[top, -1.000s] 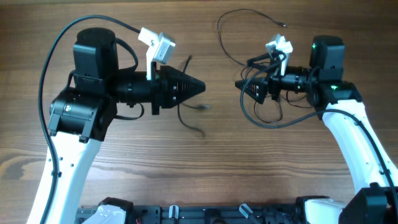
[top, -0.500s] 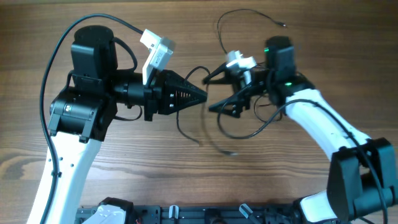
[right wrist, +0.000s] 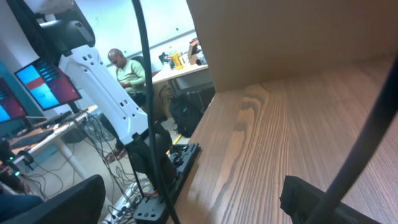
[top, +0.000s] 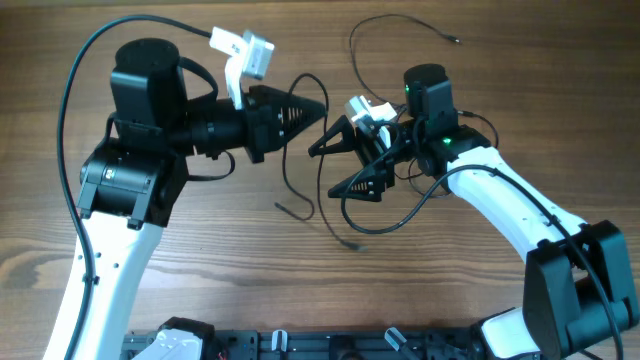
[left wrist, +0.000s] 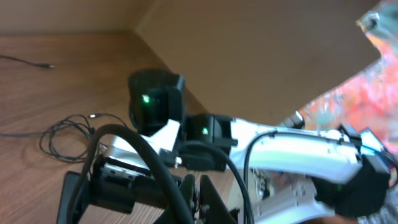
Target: Untangle cables
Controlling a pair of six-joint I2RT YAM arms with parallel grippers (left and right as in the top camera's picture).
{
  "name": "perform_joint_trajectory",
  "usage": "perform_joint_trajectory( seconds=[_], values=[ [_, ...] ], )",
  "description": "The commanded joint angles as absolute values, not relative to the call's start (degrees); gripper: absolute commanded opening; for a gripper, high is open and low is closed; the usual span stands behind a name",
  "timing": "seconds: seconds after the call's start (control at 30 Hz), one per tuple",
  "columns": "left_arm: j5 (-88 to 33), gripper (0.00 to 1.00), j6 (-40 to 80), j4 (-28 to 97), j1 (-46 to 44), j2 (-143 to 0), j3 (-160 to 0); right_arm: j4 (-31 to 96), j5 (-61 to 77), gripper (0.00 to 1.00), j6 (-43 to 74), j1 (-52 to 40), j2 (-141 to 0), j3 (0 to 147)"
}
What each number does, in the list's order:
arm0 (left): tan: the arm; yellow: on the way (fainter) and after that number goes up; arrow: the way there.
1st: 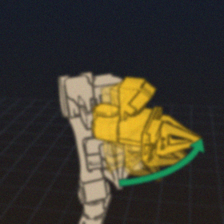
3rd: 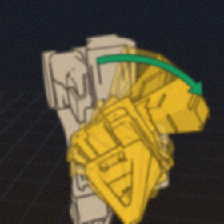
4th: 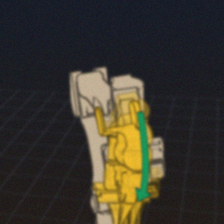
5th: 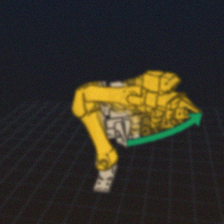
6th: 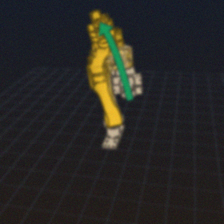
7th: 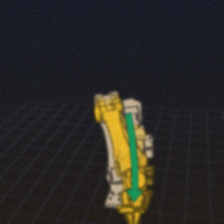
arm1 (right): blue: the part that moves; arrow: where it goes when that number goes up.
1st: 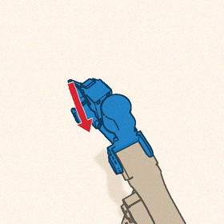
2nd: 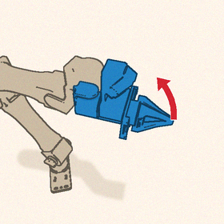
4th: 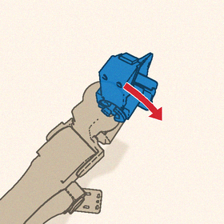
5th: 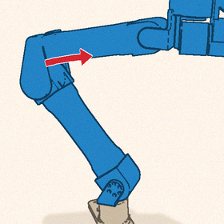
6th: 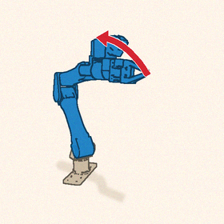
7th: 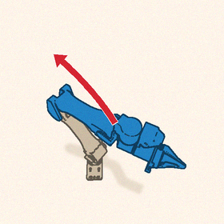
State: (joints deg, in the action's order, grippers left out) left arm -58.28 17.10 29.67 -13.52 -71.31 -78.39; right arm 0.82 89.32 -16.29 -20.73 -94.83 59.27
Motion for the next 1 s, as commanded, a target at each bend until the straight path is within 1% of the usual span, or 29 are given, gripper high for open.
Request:
perform_joint_trajectory(
  seconds=[0.0, 0.1, 0.2, 0.3, 0.37, 0.5, 0.57, 0.63, 0.73, 0.8, 0.87, 0.9, 0.97],
  values=[
    [-53.08, 0.04, 28.71, 26.24, -13.72, -71.26, -78.76, 0.91, 86.89, 0.93, -14.83, -22.44, -95.42, 58.81],
    [-48.34, 0.04, 36.56, 25.65, -13.72, -71.26, -78.76, 0.62, 84.86, 0.95, -15.03, -24.32, -95.42, 58.81],
    [-44.10, 0.04, 41.06, 25.67, -13.72, -71.26, -78.76, -0.03, 84.73, 0.95, -15.00, -25.74, -95.42, 58.81],
    [-41.01, 0.04, 41.91, 25.71, -13.72, -71.26, -78.76, 0.03, 82.63, 0.92, -14.85, -26.37, -95.42, 58.81],
    [-40.10, 0.04, 41.87, 25.85, -13.72, -71.26, -78.76, 0.05, 82.26, 0.84, -14.85, -26.35, -95.42, 58.81],
    [-37.91, 0.04, 41.58, 26.70, -13.72, -71.26, -78.76, 0.08, 82.30, 0.73, -14.33, -26.35, -95.42, 58.81],
    [-37.85, 0.04, 38.92, 27.24, -13.72, -71.26, -78.76, 0.03, 82.30, 0.67, -13.39, -26.35, -95.42, 58.81],
    [-37.85, 0.04, 34.57, 28.42, -13.72, -71.26, -78.76, 0.10, 82.39, 0.51, -13.26, -26.35, -95.42, 58.81],
    [-37.80, 0.04, 33.21, 29.45, -13.72, -71.26, -78.76, 0.25, 82.54, 0.28, -11.55, -26.35, -95.42, 58.81],
    [-37.78, 0.04, 33.19, 29.39, -13.72, -71.26, -78.76, 0.30, 82.54, 0.16, -10.98, -26.35, -95.42, 58.81],
    [-36.86, 0.04, 33.21, 29.43, -13.72, -71.26, -78.76, 0.30, 82.54, 0.06, -9.87, -26.35, -95.42, 58.81],
    [-35.92, 0.04, 33.21, 29.65, -13.72, -71.26, -78.76, 0.34, 82.54, 0.04, -9.85, -26.35, -95.42, 58.81],
    [-33.12, 0.04, 33.21, 30.72, -13.72, -71.26, -78.76, 0.30, 82.50, 0.04, -8.80, -26.35, -95.42, 58.81]
  ],
)
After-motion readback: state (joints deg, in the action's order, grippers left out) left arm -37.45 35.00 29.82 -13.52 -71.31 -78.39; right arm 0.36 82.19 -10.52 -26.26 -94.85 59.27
